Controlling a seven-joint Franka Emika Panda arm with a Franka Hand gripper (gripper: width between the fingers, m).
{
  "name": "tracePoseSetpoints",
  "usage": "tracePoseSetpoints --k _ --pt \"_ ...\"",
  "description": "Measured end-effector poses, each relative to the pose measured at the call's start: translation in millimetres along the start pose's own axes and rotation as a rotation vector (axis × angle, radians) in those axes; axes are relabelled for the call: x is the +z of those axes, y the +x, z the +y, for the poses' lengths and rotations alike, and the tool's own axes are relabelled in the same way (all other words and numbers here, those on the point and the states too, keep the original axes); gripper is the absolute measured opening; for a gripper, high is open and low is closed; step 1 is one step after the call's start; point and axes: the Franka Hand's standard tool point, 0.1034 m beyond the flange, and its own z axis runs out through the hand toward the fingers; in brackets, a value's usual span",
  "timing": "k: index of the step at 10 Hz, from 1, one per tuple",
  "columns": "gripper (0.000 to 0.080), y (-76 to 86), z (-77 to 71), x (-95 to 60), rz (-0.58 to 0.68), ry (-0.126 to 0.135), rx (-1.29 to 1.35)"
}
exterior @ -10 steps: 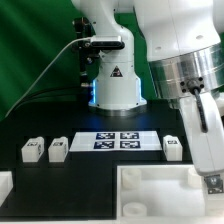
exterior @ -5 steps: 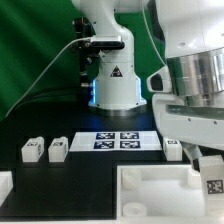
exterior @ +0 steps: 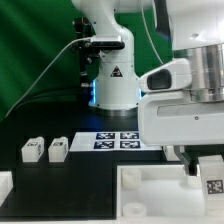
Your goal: Assemble one leg
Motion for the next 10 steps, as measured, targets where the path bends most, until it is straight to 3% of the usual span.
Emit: tracePoseSetpoints --k 2,3,4,5,8,10 --pt "0.0602 -0.7 0.4 0.6 -0.002 0.003 0.08" --pt "0.0428 -0.7 0.5 0.7 -0.002 0.004 0.092" --pt "0.0428 -0.3 1.6 0.5 -0.002 0.003 0.19" --pt "0.0308 0.1 3.5 0.6 -0.002 0.001 0.314" --pt "0.0308 -1.3 5.4 1.6 -0.008 -0.004 0.862" --pt "0.0306 -2.7 4.4 2.8 -0.042 0.03 1.209"
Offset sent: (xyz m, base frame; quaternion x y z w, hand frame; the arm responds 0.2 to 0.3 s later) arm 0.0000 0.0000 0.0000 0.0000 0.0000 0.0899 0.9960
